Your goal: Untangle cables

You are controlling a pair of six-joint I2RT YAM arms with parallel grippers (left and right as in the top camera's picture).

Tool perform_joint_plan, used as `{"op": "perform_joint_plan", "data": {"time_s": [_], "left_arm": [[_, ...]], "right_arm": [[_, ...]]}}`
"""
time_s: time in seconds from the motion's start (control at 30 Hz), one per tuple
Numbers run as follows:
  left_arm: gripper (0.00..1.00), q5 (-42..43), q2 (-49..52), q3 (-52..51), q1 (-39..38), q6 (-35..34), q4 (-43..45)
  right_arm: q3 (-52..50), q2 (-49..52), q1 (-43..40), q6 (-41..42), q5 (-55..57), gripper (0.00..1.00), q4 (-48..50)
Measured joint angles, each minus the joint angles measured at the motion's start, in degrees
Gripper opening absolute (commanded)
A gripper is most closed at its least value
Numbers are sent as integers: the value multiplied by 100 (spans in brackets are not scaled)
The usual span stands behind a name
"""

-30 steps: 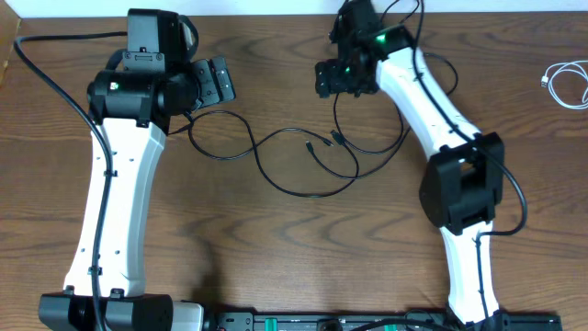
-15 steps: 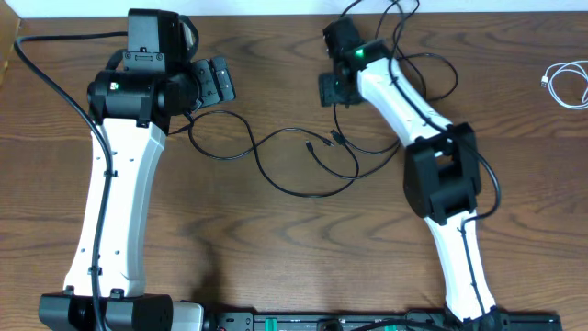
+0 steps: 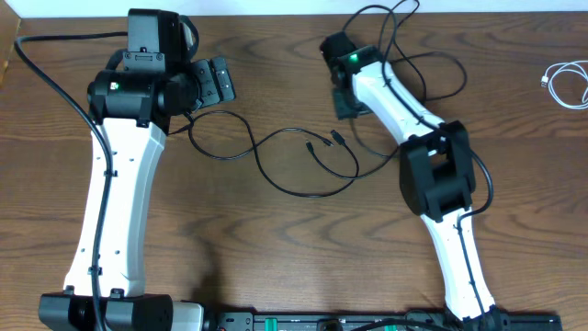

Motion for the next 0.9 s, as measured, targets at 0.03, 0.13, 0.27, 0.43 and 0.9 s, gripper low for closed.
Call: {"op": "perform_joint_plan", "data": {"time_s": [0.03, 0.13, 0.27, 0.43, 0.9], "left_arm": [[95, 0, 0, 0, 0, 0, 2], [95, 0, 0, 0, 0, 0, 0], [95, 0, 0, 0, 0, 0, 0], [95, 0, 0, 0, 0, 0, -4], [95, 0, 0, 0, 0, 0, -11]], "right_arm": [[0, 0, -79, 0, 125, 63, -129], [0, 0, -417, 7, 367, 65, -490], [2, 0, -1152, 22, 452, 67, -809], [2, -9, -2162, 20, 273, 69, -990], [20, -31, -4979, -203, -214, 71, -232]]}}
